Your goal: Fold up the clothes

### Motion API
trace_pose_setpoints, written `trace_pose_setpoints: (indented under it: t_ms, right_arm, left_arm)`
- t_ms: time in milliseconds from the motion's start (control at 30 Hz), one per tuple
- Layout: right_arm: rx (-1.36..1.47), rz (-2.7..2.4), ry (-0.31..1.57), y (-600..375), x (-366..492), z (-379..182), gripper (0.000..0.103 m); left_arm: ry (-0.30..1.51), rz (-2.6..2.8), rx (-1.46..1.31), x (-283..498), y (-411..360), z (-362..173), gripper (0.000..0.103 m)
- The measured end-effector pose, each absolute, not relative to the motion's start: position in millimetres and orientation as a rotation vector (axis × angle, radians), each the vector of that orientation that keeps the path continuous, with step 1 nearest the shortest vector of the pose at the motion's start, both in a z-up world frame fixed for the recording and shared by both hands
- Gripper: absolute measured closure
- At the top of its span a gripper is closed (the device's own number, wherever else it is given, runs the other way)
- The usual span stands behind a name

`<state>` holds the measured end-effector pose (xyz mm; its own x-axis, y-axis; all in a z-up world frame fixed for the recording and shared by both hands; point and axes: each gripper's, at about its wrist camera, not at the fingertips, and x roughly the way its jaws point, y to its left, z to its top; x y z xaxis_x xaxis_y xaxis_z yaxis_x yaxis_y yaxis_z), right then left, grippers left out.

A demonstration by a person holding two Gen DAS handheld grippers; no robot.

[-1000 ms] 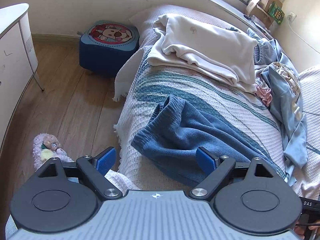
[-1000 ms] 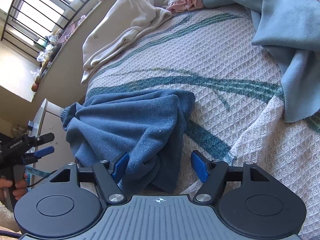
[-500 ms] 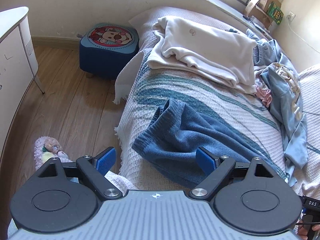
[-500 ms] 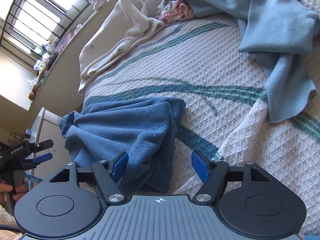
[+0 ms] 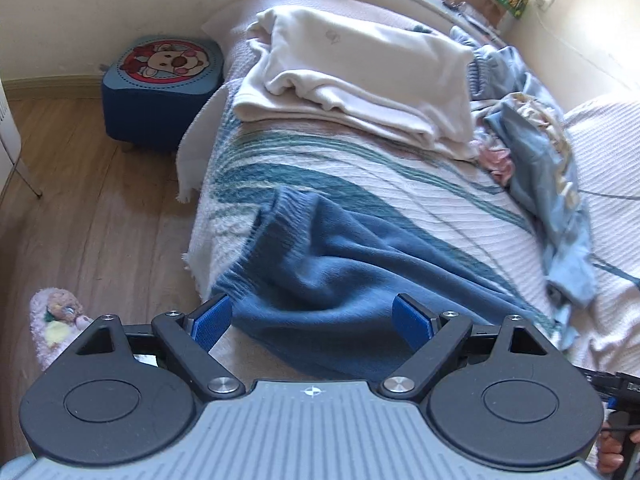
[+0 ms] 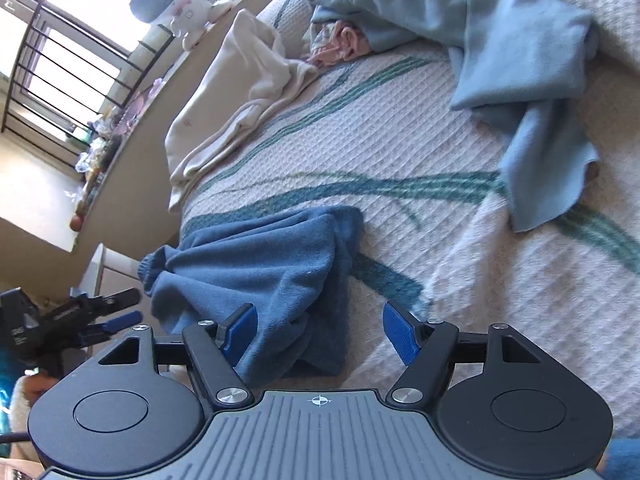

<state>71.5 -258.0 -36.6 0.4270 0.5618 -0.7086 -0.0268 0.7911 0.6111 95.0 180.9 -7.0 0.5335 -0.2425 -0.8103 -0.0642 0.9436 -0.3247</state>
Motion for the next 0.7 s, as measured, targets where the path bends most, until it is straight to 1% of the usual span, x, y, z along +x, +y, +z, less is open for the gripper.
trace_pose_setpoints:
  t_ms: [233, 333, 533, 600, 633, 667, 700]
  right_arm:
    - [0.501, 0.381, 1.114, -239.3, 94.3, -51.0, 0.032]
    - [0.505, 0.373, 1.132, -237.9, 98.4, -60.4, 0.031]
    - [0.477, 0.389, 1.127, -230.7, 98.9, -60.1, 0.030]
    - [0.447, 0.387, 1.125, -224.7, 99.0, -60.4, 0.033]
    - [0.436, 0.385, 1.123, -222.4, 99.0, -60.6, 0.039]
    - [0.432, 0.383, 1.119, -221.4, 98.9, -60.3, 0.043]
    - [0.432, 0.382, 1.117, -221.2, 99.0, -59.6, 0.057]
  left_arm:
    - [1.062, -0.086, -0.304, 123.2, 191.9, -34.6, 0.016]
    - [1.070, -0.088, -0.331, 128.1, 192.5, -45.1, 0.016]
    - [1.045, -0.108, -0.425, 134.7, 194.5, -63.1, 0.015]
    - [1.028, -0.111, -0.445, 130.8, 193.9, -61.8, 0.026]
    - [1.015, -0.112, -0.448, 127.4, 192.2, -58.9, 0.040]
    - [1.006, -0.119, -0.441, 124.1, 189.9, -55.1, 0.059]
    - [1.000, -0.118, -0.439, 121.2, 187.9, -50.2, 0.065]
